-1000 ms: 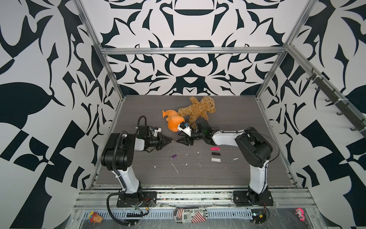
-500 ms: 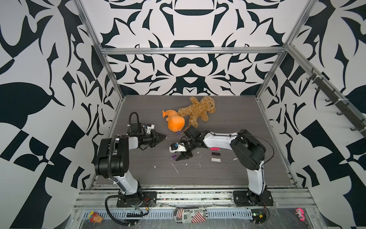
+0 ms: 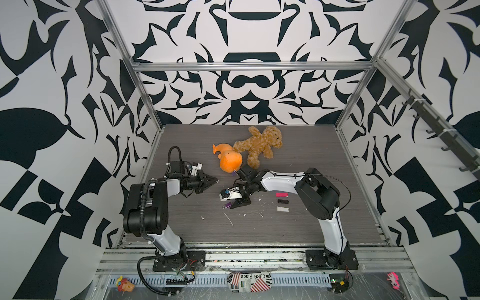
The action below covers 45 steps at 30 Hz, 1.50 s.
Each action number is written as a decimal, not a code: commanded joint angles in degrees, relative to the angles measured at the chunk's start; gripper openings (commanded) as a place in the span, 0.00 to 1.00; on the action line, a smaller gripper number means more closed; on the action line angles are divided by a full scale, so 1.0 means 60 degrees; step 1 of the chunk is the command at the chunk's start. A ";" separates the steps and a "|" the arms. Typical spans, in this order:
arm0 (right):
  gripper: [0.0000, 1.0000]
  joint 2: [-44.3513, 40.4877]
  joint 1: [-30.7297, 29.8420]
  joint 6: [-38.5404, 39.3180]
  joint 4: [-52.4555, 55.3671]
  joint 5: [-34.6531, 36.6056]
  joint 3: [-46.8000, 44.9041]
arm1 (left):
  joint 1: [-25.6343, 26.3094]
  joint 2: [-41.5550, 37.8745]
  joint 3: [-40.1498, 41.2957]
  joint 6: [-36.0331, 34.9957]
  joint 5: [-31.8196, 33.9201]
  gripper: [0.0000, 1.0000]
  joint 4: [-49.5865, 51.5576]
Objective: Close the usb drive cover
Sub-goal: Pick up the USB drive from the center of the board.
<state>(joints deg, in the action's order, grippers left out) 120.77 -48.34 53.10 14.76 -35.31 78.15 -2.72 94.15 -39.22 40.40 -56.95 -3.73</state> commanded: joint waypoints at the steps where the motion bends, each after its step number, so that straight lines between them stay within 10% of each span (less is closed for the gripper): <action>1: 0.47 0.0068 -0.0026 0.0212 0.0851 -0.0116 0.0625 | -0.0015 -0.0255 -0.0084 -0.0185 0.0035 0.05 0.0269; 28: 0.21 0.0609 -0.0567 0.0823 0.2261 0.1143 0.1232 | -0.0023 -0.0327 -0.0238 -0.0464 0.0113 0.05 0.0753; 45: 0.16 -0.1256 0.1080 -0.4504 -0.2061 0.0057 -0.1122 | 0.0818 -0.0545 0.0556 0.0673 0.0518 0.05 -0.1422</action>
<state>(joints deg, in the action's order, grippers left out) 115.81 -41.08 33.36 8.45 -33.78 72.31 0.86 91.07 -37.06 42.13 -55.20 -8.05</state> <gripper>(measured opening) 0.189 0.101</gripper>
